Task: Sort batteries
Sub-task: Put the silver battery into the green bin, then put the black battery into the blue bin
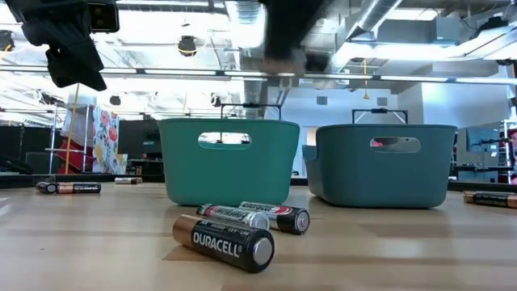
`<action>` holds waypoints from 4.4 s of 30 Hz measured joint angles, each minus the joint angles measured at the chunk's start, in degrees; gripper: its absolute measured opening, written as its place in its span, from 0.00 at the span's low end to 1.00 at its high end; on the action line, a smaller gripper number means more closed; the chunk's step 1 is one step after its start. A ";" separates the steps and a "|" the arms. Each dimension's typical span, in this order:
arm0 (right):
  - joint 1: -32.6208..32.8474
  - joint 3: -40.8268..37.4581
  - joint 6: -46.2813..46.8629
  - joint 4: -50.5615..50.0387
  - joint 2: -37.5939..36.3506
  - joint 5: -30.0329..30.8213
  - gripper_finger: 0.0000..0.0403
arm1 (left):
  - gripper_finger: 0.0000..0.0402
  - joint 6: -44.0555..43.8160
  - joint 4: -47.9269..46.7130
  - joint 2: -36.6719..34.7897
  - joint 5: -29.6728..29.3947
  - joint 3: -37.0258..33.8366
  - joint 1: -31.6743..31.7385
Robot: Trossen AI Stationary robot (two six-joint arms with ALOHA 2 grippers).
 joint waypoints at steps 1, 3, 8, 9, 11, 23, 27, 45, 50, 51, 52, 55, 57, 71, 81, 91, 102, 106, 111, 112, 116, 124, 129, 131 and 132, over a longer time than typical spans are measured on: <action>-0.39 1.50 -0.68 -1.89 -0.03 0.86 0.03 | 0.41 0.00 0.00 0.00 0.00 0.00 0.01; -1.55 3.94 -1.81 -5.04 -0.04 1.43 0.03 | 0.41 -0.04 0.00 0.00 0.00 0.00 0.01; -6.72 3.03 -2.71 -5.57 -2.61 2.13 0.03 | 0.41 -0.13 0.01 0.02 -0.02 0.00 0.01; -7.88 3.04 -2.82 -5.46 -2.97 2.11 0.03 | 0.41 -0.13 0.01 0.01 -0.01 0.00 0.01; -10.39 3.11 -2.89 -4.59 -3.11 2.11 0.03 | 0.41 -0.13 0.02 0.00 -0.02 0.00 0.00; -24.07 -2.94 -3.75 4.44 -1.85 -6.62 0.04 | 0.41 -0.11 0.02 0.02 -0.04 0.00 0.01; -26.01 -8.66 -3.80 7.56 -1.97 -11.08 0.04 | 0.41 0.26 -0.02 0.02 -0.04 0.00 0.00; -26.65 -20.23 -3.91 17.49 -1.85 -12.30 0.17 | 0.41 -0.74 -0.02 0.02 -0.07 0.00 0.00; -26.65 -20.21 -3.91 18.68 -1.87 -12.30 0.27 | 0.41 -0.75 -0.02 0.02 -0.07 0.00 0.00; -26.65 -20.21 -3.89 18.54 -1.87 -12.30 0.29 | 0.41 -0.74 -0.02 0.02 -0.07 0.00 0.00; -26.65 -20.21 -3.89 18.64 -1.87 -12.30 0.31 | 0.41 -0.76 -0.02 0.02 -0.07 0.00 0.00; -26.65 -20.21 -3.89 18.54 -1.87 -12.30 0.36 | 0.41 -0.74 -0.02 0.02 -0.07 0.00 0.01; -26.65 -20.21 -3.85 18.29 -1.87 -12.28 0.39 | 0.41 -0.74 -0.02 0.02 -0.07 0.00 0.01; -27.04 -20.15 2.09 14.57 -7.64 -11.70 0.39 | 0.41 -0.17 -0.11 0.02 -0.07 0.00 0.00; -25.89 -23.40 6.37 13.23 -21.59 2.23 0.30 | 0.41 -0.22 -0.24 0.00 -0.07 0.00 0.02; -22.41 -47.21 28.41 13.27 -41.02 8.31 0.29 | 0.41 -0.17 -0.35 0.02 -0.06 0.00 0.02; -11.57 -66.15 58.60 7.33 -56.73 9.06 0.30 | 0.41 0.55 -0.47 0.02 -0.04 0.00 0.01; -7.31 -70.29 65.90 6.40 -58.32 9.02 0.34 | 0.41 0.55 -0.50 0.02 -0.04 0.00 0.00; -3.02 -74.34 70.73 7.21 -58.22 8.41 0.42 | 0.41 0.99 -0.48 0.00 -0.04 0.00 0.01; -2.41 -75.05 71.38 7.47 -58.15 7.54 0.43 | 0.41 1.00 -0.50 0.02 -0.04 0.00 0.01; -0.59 -78.11 74.15 9.05 -58.19 4.65 0.43 | 0.41 0.98 -0.48 0.02 -0.04 0.00 0.02; -0.35 -86.35 70.82 23.14 -58.13 -0.38 0.39 | 0.41 0.92 -0.46 0.02 -0.02 0.00 0.00; -0.35 -88.43 70.80 23.97 -57.57 -1.80 0.37 | 0.41 0.38 -0.42 0.00 -0.02 0.00 0.02; -0.35 -88.95 70.04 24.57 -56.77 -2.34 0.37 | 0.41 0.31 -0.42 0.02 -0.02 0.00 0.00; -0.47 -89.08 69.37 25.12 -56.02 -3.24 0.37 | 0.41 0.31 -0.42 0.00 -0.02 0.00 0.00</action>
